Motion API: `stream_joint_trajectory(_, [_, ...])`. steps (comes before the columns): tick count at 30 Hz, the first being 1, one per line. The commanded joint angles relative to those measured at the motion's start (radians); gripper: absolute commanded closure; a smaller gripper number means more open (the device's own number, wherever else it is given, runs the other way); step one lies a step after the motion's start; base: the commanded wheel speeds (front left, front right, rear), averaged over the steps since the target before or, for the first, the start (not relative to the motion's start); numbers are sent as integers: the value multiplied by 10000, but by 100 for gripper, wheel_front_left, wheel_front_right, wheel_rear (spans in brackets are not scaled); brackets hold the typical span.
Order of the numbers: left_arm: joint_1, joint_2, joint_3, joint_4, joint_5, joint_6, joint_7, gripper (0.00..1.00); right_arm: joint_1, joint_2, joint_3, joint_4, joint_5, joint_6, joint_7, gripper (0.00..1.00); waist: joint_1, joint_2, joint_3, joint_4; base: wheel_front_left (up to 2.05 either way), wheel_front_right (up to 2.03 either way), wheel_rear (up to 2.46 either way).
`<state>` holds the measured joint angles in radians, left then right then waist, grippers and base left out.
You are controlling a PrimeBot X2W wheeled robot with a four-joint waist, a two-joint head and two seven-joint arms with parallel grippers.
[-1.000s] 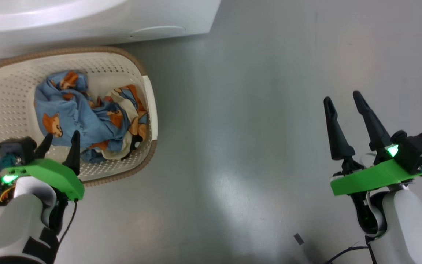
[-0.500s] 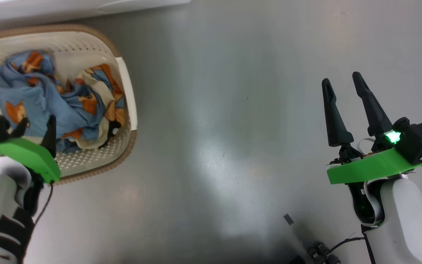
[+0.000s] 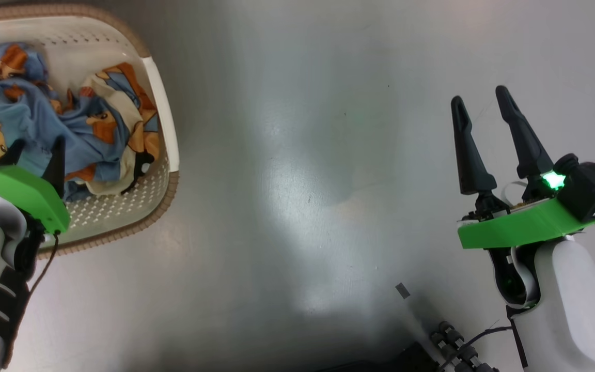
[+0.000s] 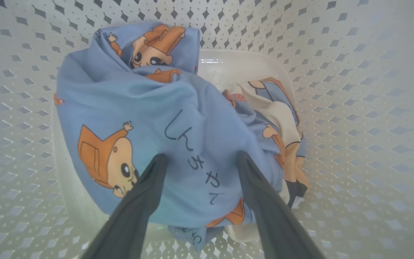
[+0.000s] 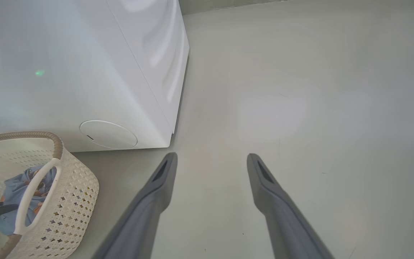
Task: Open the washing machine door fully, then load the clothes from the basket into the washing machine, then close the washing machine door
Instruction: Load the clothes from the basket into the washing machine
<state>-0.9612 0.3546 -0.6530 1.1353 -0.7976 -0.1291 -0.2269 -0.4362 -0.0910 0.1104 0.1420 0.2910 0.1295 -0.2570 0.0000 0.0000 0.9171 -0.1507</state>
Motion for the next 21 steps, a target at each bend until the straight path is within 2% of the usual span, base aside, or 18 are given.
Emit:
stream_joint_trajectory(1, [58, 479, 105, 28, -135, -15, 32, 0, 270, 41, 264, -237, -148, 12, -48, 0, 0, 0, 58, -21, 0, 0, 0])
stream_joint_trajectory(10, [-294, 706, -701, 96, -842, -15, 113, 0, 170, 16, 383, -310, -193, 12, -48, 0, 0, 0, 242, -208, 0, 0, 0])
stream_joint_trajectory(11, [-318, 711, -783, 109, -913, -15, 123, 9, 181, 14, 384, -321, -202, 12, -48, 0, 0, 0, 241, -225, 0, 0, 0])
stream_joint_trajectory(12, [-333, 713, -863, 113, -992, -15, 143, 52, 194, 11, 383, -333, -211, 12, -48, 0, 0, 0, 237, -239, 0, 0, 0])
stream_joint_trajectory(13, [-356, 720, -942, 122, -1064, -15, 158, 63, 204, 6, 379, -341, -218, 12, -48, 0, 0, 0, 236, -251, 0, 0, 0])
stream_joint_trajectory(14, [-379, 731, -1018, 133, -1134, -15, 166, 84, 208, 1, 377, -346, -222, 12, -48, 0, 0, 0, 234, -266, 0, 0, 0])
stream_joint_trajectory(15, [-404, 732, -1095, 138, -1202, -15, 172, 100, 210, -9, 367, -350, -226, 12, -48, 0, 0, 0, 230, -270, 0, 0, 0])
stream_joint_trajectory(21, [-471, 630, -1499, 110, -1602, -15, 67, 100, 214, -35, 304, -335, -260, 12, -48, 0, 0, 0, 64, -219, 0, 0, 0])
